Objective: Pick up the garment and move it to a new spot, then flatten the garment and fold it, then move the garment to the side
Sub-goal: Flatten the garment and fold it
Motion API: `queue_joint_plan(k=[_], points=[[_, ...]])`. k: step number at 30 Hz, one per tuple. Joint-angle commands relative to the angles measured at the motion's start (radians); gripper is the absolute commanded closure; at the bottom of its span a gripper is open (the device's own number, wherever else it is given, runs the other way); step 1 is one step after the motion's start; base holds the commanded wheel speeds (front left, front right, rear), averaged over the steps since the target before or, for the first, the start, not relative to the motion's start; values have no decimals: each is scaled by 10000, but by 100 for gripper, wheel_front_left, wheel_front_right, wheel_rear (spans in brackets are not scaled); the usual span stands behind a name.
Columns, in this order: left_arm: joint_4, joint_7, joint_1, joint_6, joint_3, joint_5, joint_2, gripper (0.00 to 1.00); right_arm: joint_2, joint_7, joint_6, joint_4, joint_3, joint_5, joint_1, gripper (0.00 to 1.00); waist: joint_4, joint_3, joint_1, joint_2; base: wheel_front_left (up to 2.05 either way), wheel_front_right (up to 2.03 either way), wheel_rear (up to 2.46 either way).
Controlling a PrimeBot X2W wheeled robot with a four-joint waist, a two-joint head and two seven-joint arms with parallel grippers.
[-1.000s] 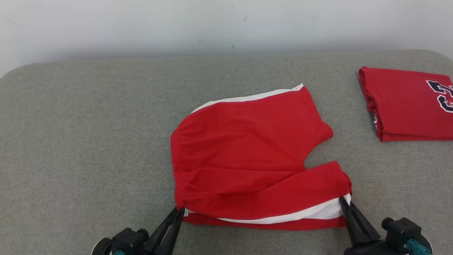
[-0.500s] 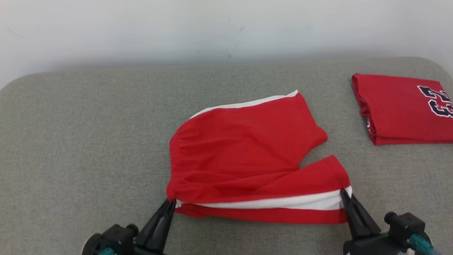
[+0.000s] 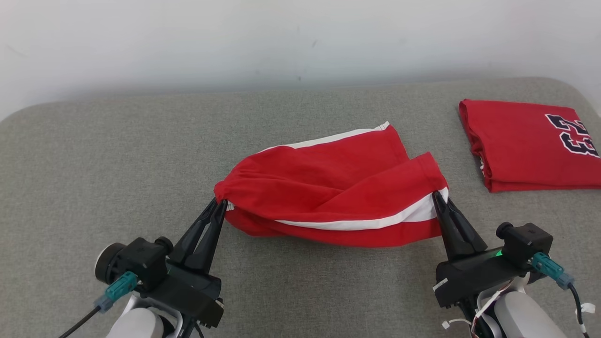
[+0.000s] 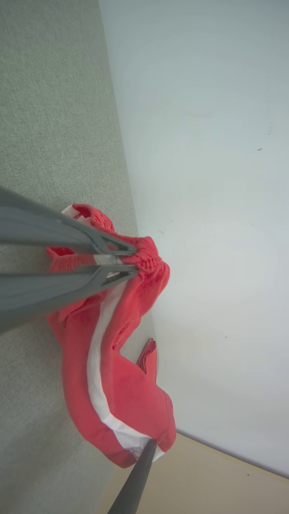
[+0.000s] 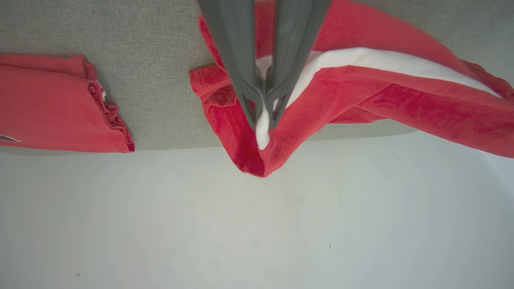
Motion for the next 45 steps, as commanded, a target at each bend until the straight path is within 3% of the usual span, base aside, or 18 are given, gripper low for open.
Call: queue_joint_plan(k=[1, 22, 23, 24, 25, 26, 45], points=[[47, -30, -105, 7, 8, -40, 26, 100, 42, -43, -28, 49, 25, 57, -97, 100, -29, 28, 0, -1, 0, 0, 0], [1450, -28, 1972, 7, -13, -96, -696, 100, 600, -43, -28, 1581, -448, 278, 1273, 100, 113, 36, 0, -1, 0, 0, 0], [1559, -28, 2036, 7, -29, -99, -735, 100, 619, -43, -28, 1622, -465, 262, 1316, 83, 121, 4, 0, -1, 0, 0, 0], [1586, -28, 2039, 7, 11, -51, -775, 100, 627, -43, -28, 1653, -507, 220, 1339, 51, 130, -24, 0, -1, 0, 0, 0], [1568, -30, 2032, 8, 103, 10, -828, 31, 654, -43, -28, 1653, -564, 180, 1352, 0, 138, -50, 0, -1, 0, 0, 0], [1552, -30, 2064, 7, 212, 56, -894, 0, 683, -43, -28, 1610, -628, 146, 1356, 0, 141, -85, 0, -1, 0, 0, 0], [-886, -28, 3302, 7, 3686, 1822, -1382, 0, 840, -43, -28, -744, -2645, -1020, 2497, 0, 194, -711, 0, -1, 0, 0, 0]])
